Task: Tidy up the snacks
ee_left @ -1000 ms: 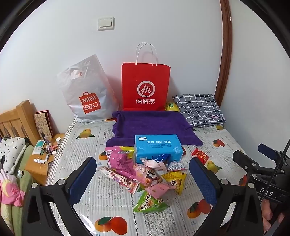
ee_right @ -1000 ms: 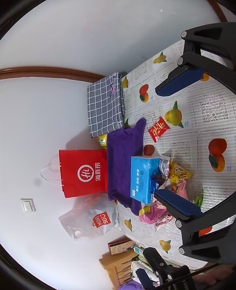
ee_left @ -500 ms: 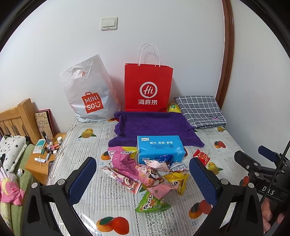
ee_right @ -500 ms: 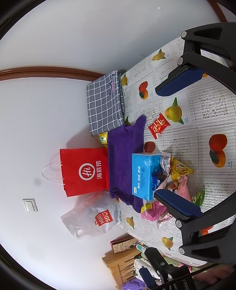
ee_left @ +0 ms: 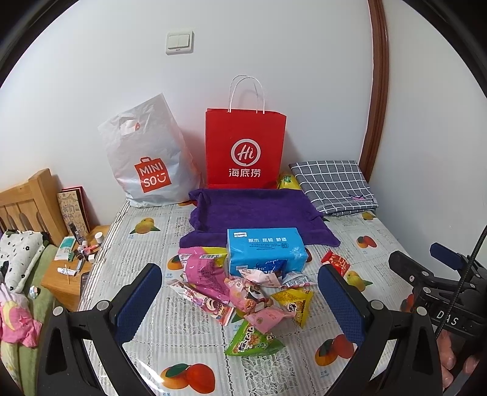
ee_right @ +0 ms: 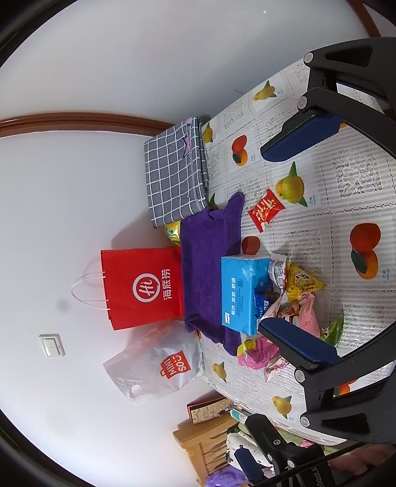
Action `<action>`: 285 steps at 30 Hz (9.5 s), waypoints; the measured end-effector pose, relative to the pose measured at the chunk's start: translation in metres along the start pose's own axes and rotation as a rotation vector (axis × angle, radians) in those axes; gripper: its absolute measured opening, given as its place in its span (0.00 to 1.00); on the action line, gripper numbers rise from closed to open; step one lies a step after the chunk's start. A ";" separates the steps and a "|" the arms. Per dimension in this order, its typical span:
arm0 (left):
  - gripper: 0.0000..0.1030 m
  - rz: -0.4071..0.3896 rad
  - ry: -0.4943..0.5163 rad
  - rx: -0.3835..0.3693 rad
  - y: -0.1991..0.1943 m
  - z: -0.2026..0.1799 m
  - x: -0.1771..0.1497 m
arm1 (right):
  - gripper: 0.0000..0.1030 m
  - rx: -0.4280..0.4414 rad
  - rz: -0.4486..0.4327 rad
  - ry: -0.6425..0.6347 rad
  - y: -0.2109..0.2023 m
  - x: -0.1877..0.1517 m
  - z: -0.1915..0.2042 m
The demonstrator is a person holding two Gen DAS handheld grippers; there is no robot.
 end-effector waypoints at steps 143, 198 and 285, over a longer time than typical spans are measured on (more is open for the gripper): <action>0.53 0.293 -0.079 -0.119 0.222 0.071 -0.068 | 0.45 -0.009 0.254 -0.079 0.256 -0.054 -0.064; 0.52 0.258 0.004 -0.174 0.273 0.070 0.074 | 0.40 0.158 0.180 -0.022 0.273 0.110 0.064; 0.82 0.281 0.046 -0.256 0.255 0.043 0.056 | 0.82 0.027 0.259 -0.077 0.263 0.076 0.042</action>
Point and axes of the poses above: each gripper's, at about its wrist camera, not at the fingertips, and y roughly the way its jaws point, z to its left, x to its top, the point moved 7 cm from there along y, roughly the way its jaws point, and after that the axes turned 9 degrees about y, right-handed, at the moved point
